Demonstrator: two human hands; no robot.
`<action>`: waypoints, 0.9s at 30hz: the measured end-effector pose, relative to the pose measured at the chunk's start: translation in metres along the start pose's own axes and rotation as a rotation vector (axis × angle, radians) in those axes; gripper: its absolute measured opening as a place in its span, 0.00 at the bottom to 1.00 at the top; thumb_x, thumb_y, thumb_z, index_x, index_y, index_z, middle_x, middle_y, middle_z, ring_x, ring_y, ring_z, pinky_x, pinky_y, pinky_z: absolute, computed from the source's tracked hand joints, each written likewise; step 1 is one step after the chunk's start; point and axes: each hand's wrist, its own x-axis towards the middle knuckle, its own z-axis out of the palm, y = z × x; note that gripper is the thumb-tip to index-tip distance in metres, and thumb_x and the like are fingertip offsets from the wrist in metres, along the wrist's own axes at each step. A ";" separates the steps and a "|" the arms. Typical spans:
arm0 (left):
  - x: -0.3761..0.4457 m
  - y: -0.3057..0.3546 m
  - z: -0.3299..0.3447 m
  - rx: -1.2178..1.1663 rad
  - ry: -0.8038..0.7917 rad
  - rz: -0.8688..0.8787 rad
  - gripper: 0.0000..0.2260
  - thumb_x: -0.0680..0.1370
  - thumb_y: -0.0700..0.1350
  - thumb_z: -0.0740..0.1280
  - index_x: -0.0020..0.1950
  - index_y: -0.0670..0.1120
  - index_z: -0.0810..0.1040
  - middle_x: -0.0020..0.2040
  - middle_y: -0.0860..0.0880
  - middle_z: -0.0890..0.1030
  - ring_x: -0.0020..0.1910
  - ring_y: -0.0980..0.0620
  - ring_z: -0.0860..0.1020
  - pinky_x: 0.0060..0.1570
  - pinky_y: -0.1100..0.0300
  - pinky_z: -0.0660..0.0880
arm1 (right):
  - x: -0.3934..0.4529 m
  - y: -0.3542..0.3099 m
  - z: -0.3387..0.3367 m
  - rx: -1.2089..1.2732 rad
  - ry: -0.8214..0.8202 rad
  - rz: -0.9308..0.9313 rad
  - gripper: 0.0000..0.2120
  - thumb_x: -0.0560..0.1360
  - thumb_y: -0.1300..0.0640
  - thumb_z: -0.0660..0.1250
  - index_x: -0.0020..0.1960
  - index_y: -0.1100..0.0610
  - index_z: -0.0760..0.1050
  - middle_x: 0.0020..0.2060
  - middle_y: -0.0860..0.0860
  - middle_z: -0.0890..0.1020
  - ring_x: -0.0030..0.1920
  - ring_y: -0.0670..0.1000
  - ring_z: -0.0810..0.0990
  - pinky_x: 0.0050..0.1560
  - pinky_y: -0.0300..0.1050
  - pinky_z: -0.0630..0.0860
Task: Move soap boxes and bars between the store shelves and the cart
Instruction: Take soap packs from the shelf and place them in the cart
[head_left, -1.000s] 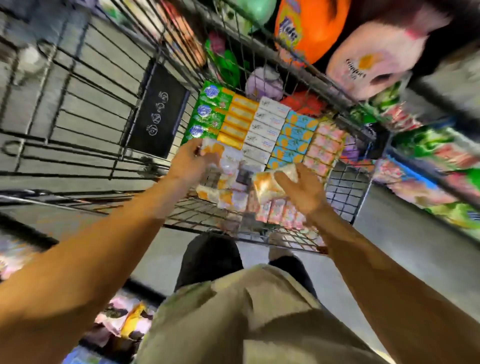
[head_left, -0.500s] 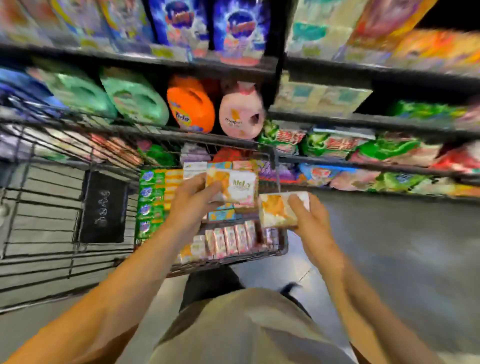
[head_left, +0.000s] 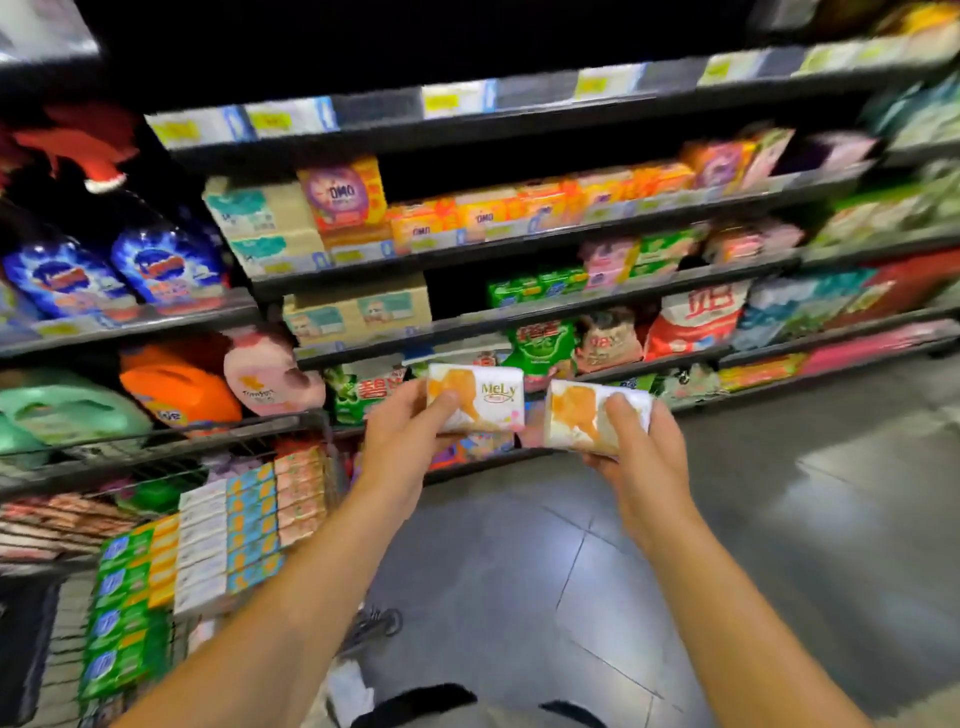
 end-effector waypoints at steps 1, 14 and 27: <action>0.001 0.006 0.021 0.009 -0.003 0.019 0.07 0.79 0.39 0.67 0.48 0.48 0.82 0.46 0.47 0.86 0.49 0.47 0.84 0.42 0.56 0.80 | 0.008 -0.012 -0.016 0.020 0.018 -0.017 0.01 0.81 0.57 0.64 0.50 0.54 0.74 0.45 0.52 0.83 0.40 0.49 0.83 0.33 0.43 0.78; 0.046 0.063 0.195 -0.004 -0.070 0.123 0.05 0.78 0.43 0.69 0.52 0.48 0.82 0.49 0.48 0.86 0.51 0.48 0.84 0.58 0.41 0.77 | 0.119 -0.110 -0.136 0.033 0.145 -0.150 0.02 0.80 0.56 0.65 0.52 0.53 0.73 0.49 0.55 0.81 0.43 0.52 0.82 0.34 0.45 0.78; 0.194 0.113 0.336 -0.073 -0.201 0.184 0.08 0.77 0.42 0.70 0.56 0.45 0.79 0.53 0.45 0.85 0.54 0.43 0.83 0.59 0.37 0.75 | 0.306 -0.190 -0.167 0.029 0.173 -0.204 0.05 0.81 0.53 0.64 0.56 0.52 0.74 0.51 0.53 0.82 0.45 0.51 0.83 0.37 0.45 0.79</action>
